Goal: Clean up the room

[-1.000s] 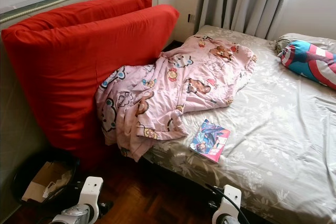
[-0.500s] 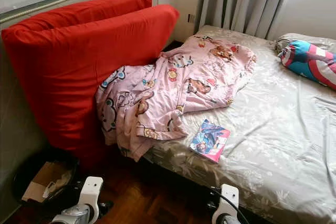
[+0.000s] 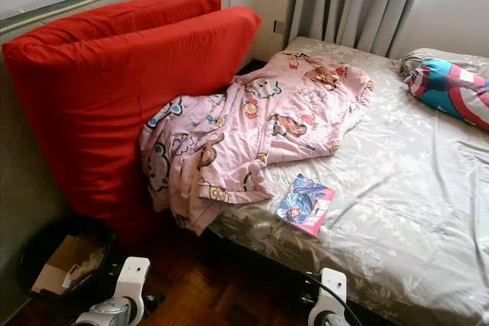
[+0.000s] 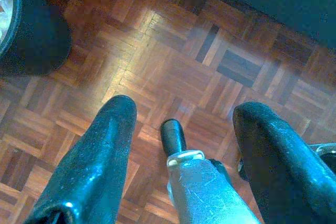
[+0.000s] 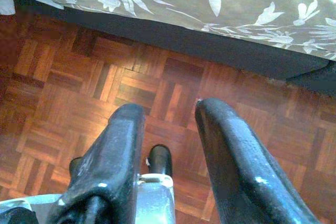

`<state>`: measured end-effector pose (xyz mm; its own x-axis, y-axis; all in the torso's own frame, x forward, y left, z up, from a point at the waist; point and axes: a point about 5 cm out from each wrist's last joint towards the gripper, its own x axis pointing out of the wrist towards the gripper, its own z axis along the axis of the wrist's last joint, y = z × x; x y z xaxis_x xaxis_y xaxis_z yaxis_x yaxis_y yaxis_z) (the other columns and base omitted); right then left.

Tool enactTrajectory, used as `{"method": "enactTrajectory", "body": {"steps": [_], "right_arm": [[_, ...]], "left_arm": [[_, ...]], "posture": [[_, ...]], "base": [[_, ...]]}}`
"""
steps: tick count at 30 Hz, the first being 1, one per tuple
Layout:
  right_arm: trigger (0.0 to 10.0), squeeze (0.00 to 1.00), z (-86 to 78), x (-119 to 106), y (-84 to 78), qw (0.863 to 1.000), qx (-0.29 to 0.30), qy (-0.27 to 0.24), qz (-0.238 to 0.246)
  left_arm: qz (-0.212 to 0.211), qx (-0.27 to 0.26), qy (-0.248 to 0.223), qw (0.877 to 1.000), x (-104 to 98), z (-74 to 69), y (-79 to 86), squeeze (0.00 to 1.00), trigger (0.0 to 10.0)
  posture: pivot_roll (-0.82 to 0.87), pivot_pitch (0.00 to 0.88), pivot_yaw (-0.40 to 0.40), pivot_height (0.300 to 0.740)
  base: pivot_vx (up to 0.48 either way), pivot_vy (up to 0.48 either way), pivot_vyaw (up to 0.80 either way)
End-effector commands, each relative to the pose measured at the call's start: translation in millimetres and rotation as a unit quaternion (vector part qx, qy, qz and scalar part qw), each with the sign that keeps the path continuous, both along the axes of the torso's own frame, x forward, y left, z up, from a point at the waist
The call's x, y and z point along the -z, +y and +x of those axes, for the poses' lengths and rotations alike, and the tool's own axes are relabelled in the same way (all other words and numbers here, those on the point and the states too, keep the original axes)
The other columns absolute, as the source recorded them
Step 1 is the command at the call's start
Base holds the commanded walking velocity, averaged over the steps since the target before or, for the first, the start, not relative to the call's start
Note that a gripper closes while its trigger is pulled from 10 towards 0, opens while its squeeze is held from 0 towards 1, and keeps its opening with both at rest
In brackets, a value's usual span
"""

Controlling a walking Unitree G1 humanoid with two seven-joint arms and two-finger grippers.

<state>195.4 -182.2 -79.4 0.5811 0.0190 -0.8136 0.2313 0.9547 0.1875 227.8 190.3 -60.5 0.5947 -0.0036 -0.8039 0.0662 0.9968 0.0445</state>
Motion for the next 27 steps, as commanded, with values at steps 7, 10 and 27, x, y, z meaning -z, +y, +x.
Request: {"method": "enactTrajectory", "body": {"steps": [7, 10, 27], "right_arm": [[10.0, 0.0, -1.4, 0.6, -1.7, 1.0, -0.006, 0.007, -0.004], [10.0, 0.0, -1.3, 0.6, -1.6, 1.0, -0.006, 0.007, -0.004], [10.0, 0.0, -0.1, 0.1, -1.1, 1.0, -0.008, 0.006, -0.004]], "left_arm": [[0.001, 0.0, -0.001, 1.0, -0.5, 0.5, 1.0, 0.0, 10.0], [0.001, 0.0, -0.001, 1.0, -0.6, 0.6, 1.1, 0.0, 10.0], [0.002, 0.002, -0.002, 1.0, -1.3, 1.6, 1.7, 0.0, 10.0]], "posture": [[-0.02, 0.0, -0.06, 0.74], [-0.02, 0.0, -0.059, 0.74], [-0.03, 0.0, -0.054, 0.74]], "base": [[0.0, 0.0, 0.0], [0.0, 0.0, 0.0], [0.0, 0.0, 0.0]]}}
